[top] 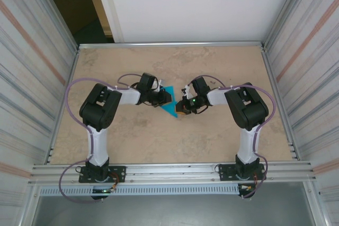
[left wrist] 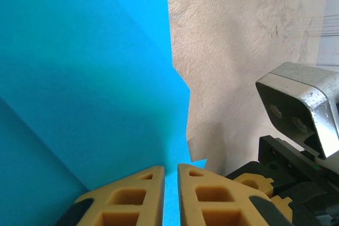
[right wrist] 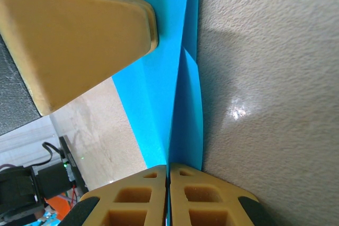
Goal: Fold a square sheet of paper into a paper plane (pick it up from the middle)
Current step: Fourth fold the wing at the center of the table.
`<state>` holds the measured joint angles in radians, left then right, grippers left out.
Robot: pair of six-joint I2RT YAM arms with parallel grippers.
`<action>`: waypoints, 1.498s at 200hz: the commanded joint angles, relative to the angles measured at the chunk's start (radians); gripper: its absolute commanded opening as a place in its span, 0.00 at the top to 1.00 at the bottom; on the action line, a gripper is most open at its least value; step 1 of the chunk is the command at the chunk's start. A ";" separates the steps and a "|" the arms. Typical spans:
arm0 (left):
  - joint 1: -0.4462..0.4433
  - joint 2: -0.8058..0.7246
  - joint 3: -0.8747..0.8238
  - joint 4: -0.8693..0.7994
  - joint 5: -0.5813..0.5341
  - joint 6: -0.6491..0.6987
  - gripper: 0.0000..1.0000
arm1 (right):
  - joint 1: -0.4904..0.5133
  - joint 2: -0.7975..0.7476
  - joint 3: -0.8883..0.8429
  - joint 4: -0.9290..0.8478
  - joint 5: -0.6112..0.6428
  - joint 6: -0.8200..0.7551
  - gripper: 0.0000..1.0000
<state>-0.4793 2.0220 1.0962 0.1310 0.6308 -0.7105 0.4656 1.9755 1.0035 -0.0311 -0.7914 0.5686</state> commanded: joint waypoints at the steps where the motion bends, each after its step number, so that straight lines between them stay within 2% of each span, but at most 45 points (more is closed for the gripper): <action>1: 0.010 0.038 0.015 -0.037 -0.020 0.002 0.85 | 0.001 0.061 -0.023 -0.076 0.089 -0.021 0.90; 132: 0.010 0.056 0.027 -0.149 -0.071 0.019 0.87 | 0.002 -0.013 -0.001 -0.106 0.025 -0.014 0.82; 251: 0.010 0.064 0.030 -0.149 -0.066 0.019 0.87 | 0.013 -0.071 -0.004 -0.153 -0.016 -0.028 0.86; 299: 0.010 0.061 0.021 -0.148 -0.065 0.019 0.86 | 0.013 -0.119 0.005 -0.179 0.029 -0.023 0.82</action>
<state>-0.4774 2.0369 1.1351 0.0643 0.6178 -0.7101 0.4717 1.9186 1.0080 -0.1703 -0.7811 0.5457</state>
